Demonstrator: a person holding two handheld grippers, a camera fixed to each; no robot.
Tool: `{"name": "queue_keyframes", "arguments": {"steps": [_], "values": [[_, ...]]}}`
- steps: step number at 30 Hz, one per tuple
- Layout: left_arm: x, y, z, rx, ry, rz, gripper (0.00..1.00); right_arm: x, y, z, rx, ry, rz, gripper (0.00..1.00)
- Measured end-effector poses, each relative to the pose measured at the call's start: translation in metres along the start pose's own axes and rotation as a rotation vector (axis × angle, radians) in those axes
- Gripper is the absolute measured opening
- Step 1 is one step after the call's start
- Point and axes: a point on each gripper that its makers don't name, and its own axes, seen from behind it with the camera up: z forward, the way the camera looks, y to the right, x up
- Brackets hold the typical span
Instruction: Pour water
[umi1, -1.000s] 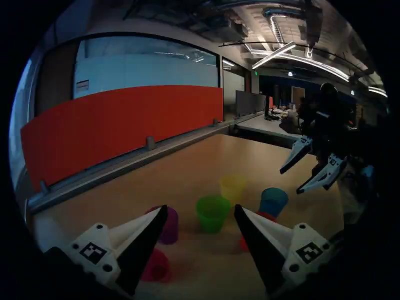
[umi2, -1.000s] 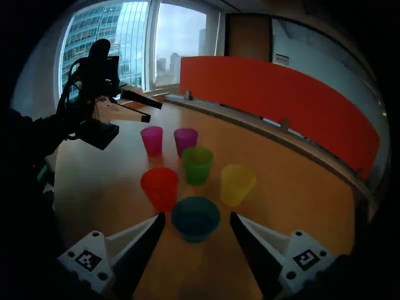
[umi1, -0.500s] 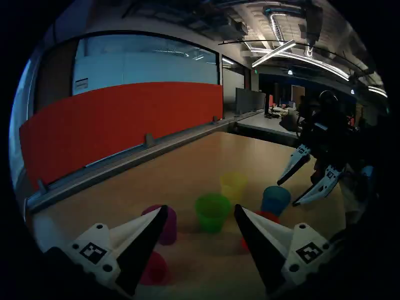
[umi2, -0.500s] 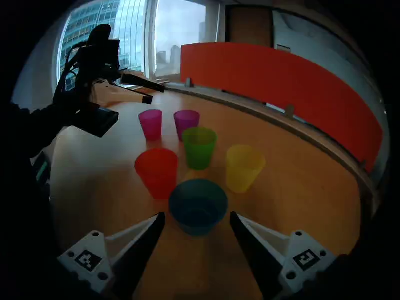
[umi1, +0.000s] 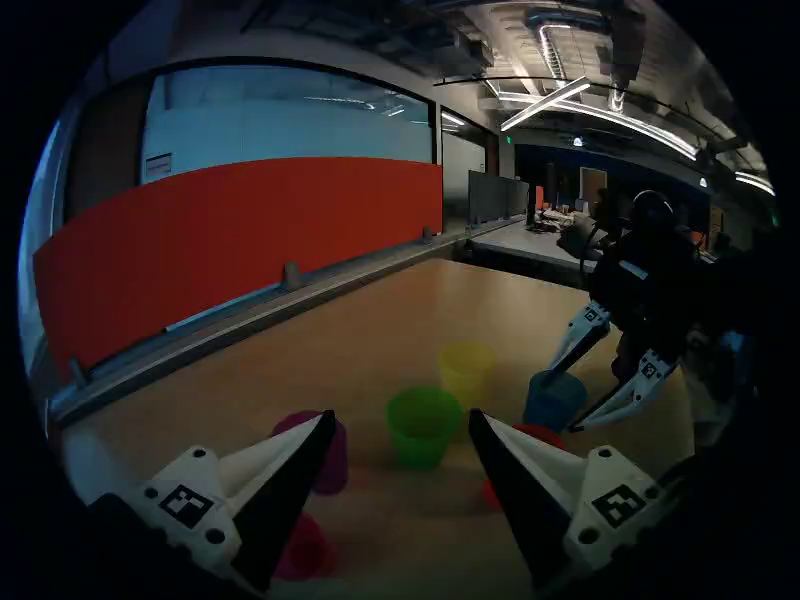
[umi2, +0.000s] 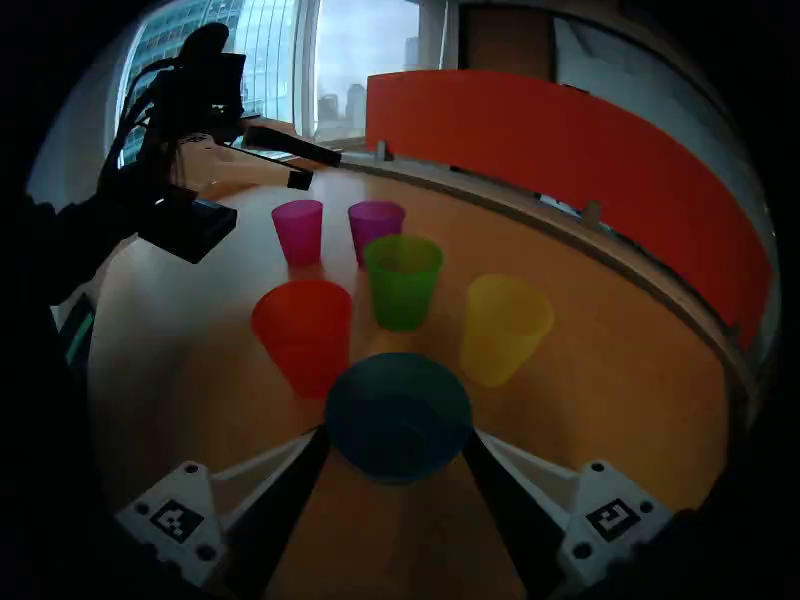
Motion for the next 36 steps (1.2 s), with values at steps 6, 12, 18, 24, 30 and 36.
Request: {"name": "queue_keyframes", "arguments": {"steps": [6,12,18,24,30,36], "values": [[-0.003,-0.001,0.006,-0.002,-0.006,-0.001,0.99,0.004,0.002,0.010,0.004,0.006,0.007,1.00],[-0.006,-0.002,0.012,-0.005,-0.012,-0.003,0.99,0.005,0.002,0.014,0.013,0.011,0.006,0.97],[-0.010,-0.001,0.017,-0.013,-0.024,0.001,0.99,0.005,0.000,0.013,0.024,0.014,-0.001,0.91],[-0.015,0.001,0.022,-0.019,-0.038,0.006,0.99,0.004,0.002,0.010,0.023,0.010,-0.003,0.91],[-0.019,0.002,0.027,-0.019,-0.056,0.011,0.99,0.010,0.003,0.003,0.016,0.029,-0.008,0.91],[-0.024,0.005,0.034,-0.025,-0.081,0.016,0.99,0.025,0.006,-0.009,0.006,0.073,-0.008,0.91]]}}
